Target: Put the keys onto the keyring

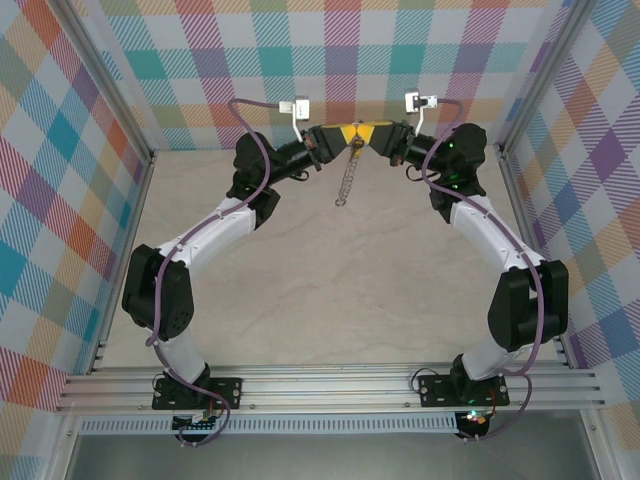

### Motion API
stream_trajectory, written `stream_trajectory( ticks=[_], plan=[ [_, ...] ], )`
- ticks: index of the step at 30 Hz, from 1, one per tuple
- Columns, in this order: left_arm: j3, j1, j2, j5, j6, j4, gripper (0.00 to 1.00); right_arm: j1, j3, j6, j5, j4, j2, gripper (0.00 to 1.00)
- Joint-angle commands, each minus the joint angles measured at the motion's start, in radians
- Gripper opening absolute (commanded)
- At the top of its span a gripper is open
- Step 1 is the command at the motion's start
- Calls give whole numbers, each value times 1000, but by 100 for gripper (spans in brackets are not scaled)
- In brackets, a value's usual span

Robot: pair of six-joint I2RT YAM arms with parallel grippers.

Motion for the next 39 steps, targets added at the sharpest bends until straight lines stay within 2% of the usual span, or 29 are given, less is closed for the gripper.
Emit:
stream_trajectory(
  ticks=[1,22,25,28,34,39],
  plan=[
    [20,-8,-1,15,11,31,0,16,20,-29,-20,1,6,0],
    [20,-7,0,8,26,3,0,14,15,-50,-17,-14,6,0],
    [27,-5,-5,0,49,-42,0,13,17,-75,-21,-43,2,0],
    [35,2,-27,-10,100,-116,10,9,26,-128,-33,-110,-11,0],
    [79,39,-43,31,161,-241,37,0,69,-231,-88,-273,-20,0],
    [121,62,-49,89,233,-356,47,-7,99,-293,-129,-361,-21,0]
  ],
)
